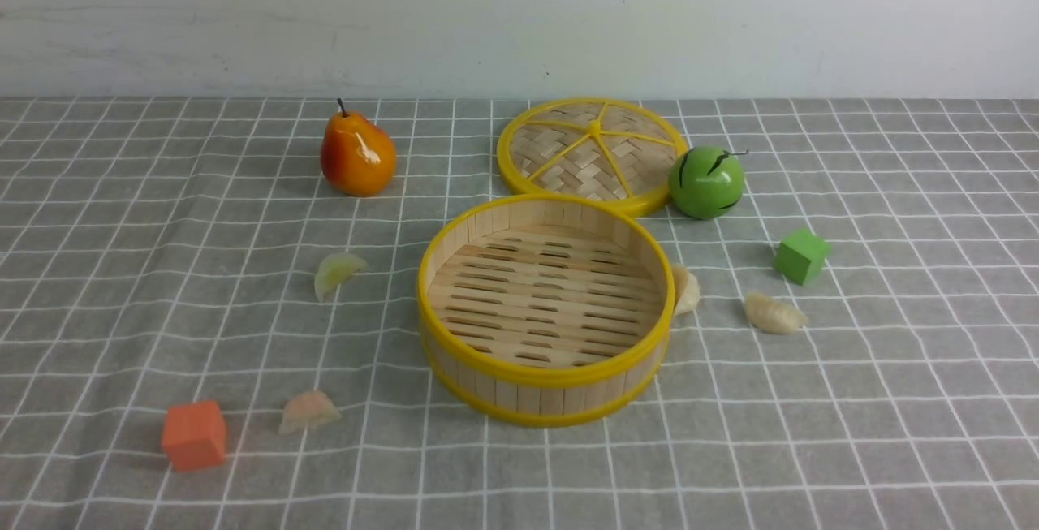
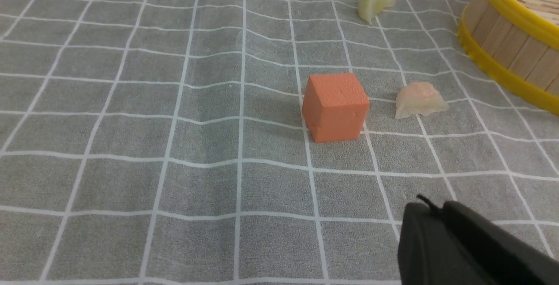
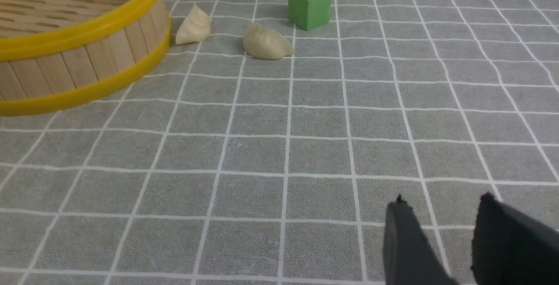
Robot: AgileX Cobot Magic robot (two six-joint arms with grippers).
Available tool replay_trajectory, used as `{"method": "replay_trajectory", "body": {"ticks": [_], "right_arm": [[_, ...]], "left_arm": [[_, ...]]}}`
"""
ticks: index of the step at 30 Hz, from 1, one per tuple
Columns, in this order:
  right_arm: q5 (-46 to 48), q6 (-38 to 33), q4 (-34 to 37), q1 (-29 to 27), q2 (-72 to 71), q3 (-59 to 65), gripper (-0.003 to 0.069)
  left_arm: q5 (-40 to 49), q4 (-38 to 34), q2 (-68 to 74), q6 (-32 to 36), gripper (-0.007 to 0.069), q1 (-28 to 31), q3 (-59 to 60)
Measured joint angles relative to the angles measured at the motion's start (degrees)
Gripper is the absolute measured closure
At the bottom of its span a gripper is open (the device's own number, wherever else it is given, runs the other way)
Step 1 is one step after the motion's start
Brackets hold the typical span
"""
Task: Put the dumplings into the steamer on the table with the grey tablecloth.
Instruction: 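Reach for and grasp a dumpling on the table with the left gripper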
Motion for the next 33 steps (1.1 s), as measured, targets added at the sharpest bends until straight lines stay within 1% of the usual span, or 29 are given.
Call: {"method": "replay_trajectory", "body": {"ticks": [3, 6, 8, 13, 14, 16, 17, 18, 20, 22, 24, 25, 26, 27, 28, 31, 33], "right_arm": [[-0.17, 0.0, 0.0, 0.0, 0.0, 0.0, 0.0419], [-3.37, 0.0, 0.0, 0.0, 0.0, 0.45, 0.0419], [-7.79, 0.0, 0.0, 0.0, 0.0, 0.54, 0.0419], [-24.93, 0.07, 0.0, 0.0, 0.0, 0.54, 0.0419], [-25.58, 0.18, 0.0, 0.0, 0.0, 0.54, 0.0419], [-33.55, 1.93, 0.0, 0.0, 0.0, 0.54, 0.0419], [-33.55, 1.93, 0.0, 0.0, 0.0, 0.54, 0.0419], [-36.85, 3.09, 0.0, 0.0, 0.0, 0.54, 0.0419], [-41.83, 5.19, 0.21, 0.0, 0.0, 0.54, 0.0419], [-43.63, 5.89, 1.09, 0.0, 0.0, 0.54, 0.0419], [-44.14, 6.21, 2.57, 0.0, 0.12, 0.54, 0.0431], [-44.14, 6.5, 3.35, 0.0, 0.3, 0.32, 0.0444], [-44.08, 7.05, 4.53, 0.0, 1.41, -0.62, 0.0476], [-44.08, 7.12, 4.68, 0.0, 1.41, -0.86, 0.0483], [-43.94, 7.37, 5.19, 0.0, 3.61, -3.45, 0.0552], [-44.16, 7.37, 4.34, 0.0, 9.78, -10.14, 0.0666], [-43.89, 7.37, 3.2, 0.0, 14.64, -13.55, 0.0673]], "left_arm": [[-0.66, 0.36, 0.0, 0.28, 0.0586, 0.0, 0.0], [-7.23, 0.37, 0.0, 0.34, 0.0586, 0.0, 0.0], [-12.57, 0.22, 0.0, 0.4, 0.0584, 0.0, 0.0], [-27.72, 0.18, 0.0, 0.4, 0.0575, 0.0, 0.0], [-28.86, 0.16, 0.0, 0.4, 0.0575, 0.0, 0.0], [-35.61, 0.05, 0.0, 0.32, 0.0572, 0.0, 0.0], [-36.15, 0.05, 0.0, 0.27, 0.0571, 0.0, 0.0], [-39.31, 0.05, 0.0, -0.7, 0.0569, 0.0, 0.0], [-43.58, 0.05, 0.0, -5.25, 0.0568, 0.0, 0.0], [-46.67, -0.06, 0.0, -12.01, 0.0566, 0.0, 0.0], [-48.09, -0.24, 0.0, -17.83, 0.0566, 0.0, -0.09], [-47.91, -0.24, 0.0, -19.7, 0.0566, 0.0, -0.47], [-46.57, 0.05, 0.17, -23.18, 0.0567, 0.0, -2.51], [-46.23, 0.15, 0.17, -23.57, 0.0568, 0.0, -2.51], [-42.85, 1.51, 1.84, -25.29, 0.0581, 0.0, -7.65], [-34.26, 4.83, 9.47, -25.17, 0.0629, 0.0, -18.41], [-30.51, 6.83, 15.03, -24.86, 0.0638, 0.0, -24.55]]}}
